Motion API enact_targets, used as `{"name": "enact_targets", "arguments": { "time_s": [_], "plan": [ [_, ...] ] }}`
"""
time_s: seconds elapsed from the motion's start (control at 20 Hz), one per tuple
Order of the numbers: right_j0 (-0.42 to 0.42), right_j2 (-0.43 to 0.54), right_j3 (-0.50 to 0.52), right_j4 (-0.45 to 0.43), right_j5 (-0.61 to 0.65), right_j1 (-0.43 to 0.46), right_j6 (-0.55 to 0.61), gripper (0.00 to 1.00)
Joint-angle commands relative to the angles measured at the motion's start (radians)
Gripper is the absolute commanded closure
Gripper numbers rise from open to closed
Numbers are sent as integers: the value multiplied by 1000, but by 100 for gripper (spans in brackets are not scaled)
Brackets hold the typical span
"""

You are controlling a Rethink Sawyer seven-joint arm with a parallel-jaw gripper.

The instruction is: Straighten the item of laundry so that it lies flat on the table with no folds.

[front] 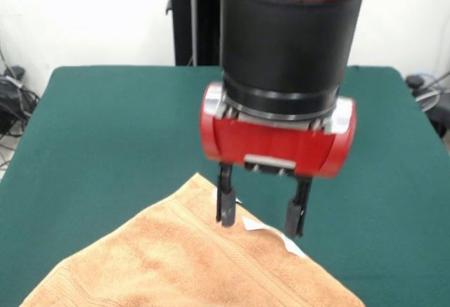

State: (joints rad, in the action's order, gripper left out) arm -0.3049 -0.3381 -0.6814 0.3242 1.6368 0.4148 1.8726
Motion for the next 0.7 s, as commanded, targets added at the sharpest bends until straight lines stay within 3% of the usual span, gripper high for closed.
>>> {"name": "enact_targets", "arguments": {
  "time_s": [0.05,0.7],
  "plan": [
    [-3,47,321,18,-129,-1,-138,0],
    [2,14,497,65,-204,-43,-273,0]
  ]
}}
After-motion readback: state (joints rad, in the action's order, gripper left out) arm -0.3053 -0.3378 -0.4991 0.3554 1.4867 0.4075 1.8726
